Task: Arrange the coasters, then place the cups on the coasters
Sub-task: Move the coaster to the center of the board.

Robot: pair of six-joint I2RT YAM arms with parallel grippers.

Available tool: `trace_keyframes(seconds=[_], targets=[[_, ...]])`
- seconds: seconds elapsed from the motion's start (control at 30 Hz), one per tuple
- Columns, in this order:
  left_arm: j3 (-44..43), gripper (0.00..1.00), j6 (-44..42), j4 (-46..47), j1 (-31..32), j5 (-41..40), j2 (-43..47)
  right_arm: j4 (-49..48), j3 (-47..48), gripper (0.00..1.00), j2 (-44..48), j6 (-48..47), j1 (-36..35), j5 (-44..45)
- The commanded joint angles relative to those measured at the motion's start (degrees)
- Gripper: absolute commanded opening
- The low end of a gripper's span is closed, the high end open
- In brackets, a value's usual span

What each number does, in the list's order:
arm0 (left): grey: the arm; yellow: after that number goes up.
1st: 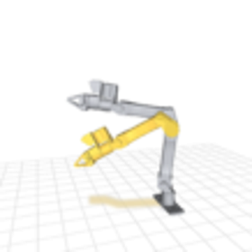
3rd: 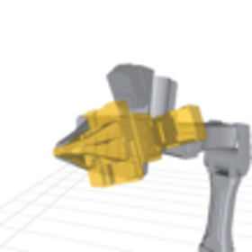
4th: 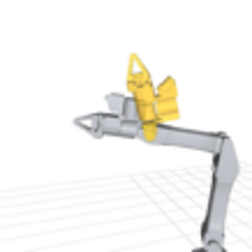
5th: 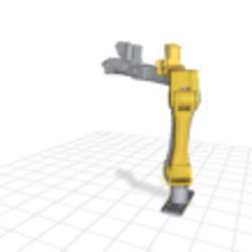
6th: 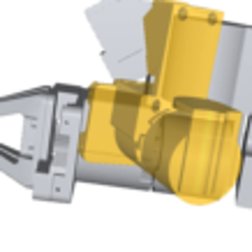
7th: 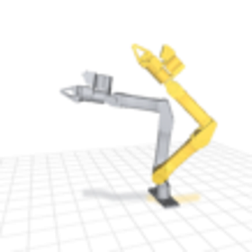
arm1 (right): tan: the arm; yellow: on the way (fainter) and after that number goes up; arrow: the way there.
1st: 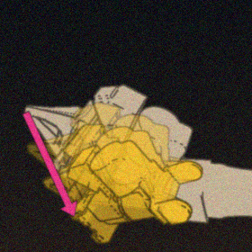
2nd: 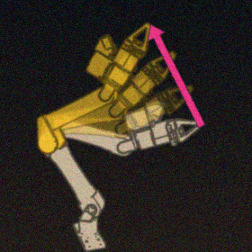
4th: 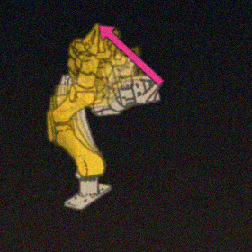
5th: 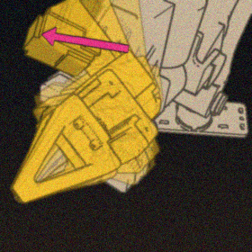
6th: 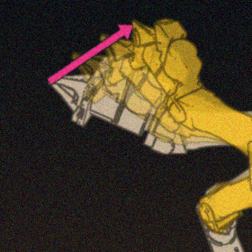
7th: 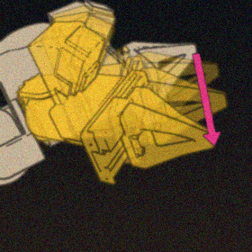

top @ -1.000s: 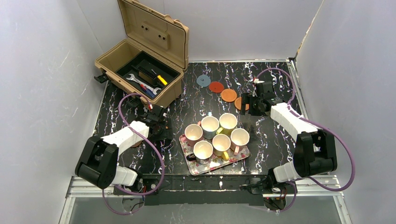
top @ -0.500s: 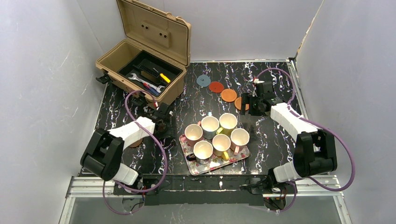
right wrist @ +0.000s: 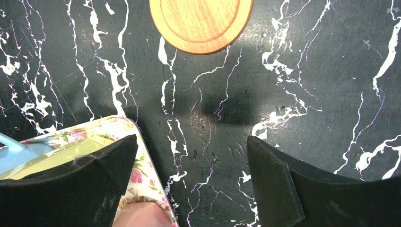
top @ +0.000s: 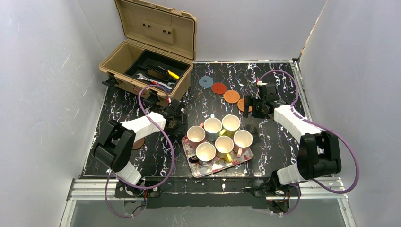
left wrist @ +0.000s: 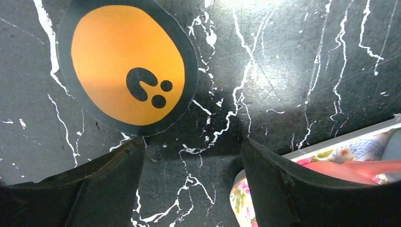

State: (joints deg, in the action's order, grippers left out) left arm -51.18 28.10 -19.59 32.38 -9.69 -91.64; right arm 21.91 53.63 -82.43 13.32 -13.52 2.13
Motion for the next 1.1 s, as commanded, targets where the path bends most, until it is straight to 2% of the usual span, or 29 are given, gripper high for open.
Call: trace_keyframes(seconds=[0.0,0.33,0.6,0.7,0.83,1.07], targets=[[-1.27,0.72,-0.39,3.67,0.51,1.20,-1.34,-1.63,0.22,0.94,0.42,-0.03,0.10,-0.46],[1.04,0.80,-4.54,2.75,1.90,-2.00,8.89,-1.81,0.19,0.94,0.16,-0.13,0.14,-0.83],[3.33,0.87,-8.53,-1.93,1.89,-4.02,16.35,-2.62,-0.45,0.94,-0.01,0.21,0.09,-1.76],[4.70,0.84,-9.49,-1.90,1.66,-5.11,16.28,-2.64,-0.46,0.94,0.12,0.13,0.15,-1.78],[4.35,0.75,-12.09,-1.25,1.61,-5.94,14.30,-2.29,-0.37,0.94,0.46,-0.12,0.16,-1.83],[2.09,0.71,-18.33,-1.49,1.30,-6.38,9.72,-2.10,-0.78,0.93,1.37,-0.22,0.09,-1.68]])
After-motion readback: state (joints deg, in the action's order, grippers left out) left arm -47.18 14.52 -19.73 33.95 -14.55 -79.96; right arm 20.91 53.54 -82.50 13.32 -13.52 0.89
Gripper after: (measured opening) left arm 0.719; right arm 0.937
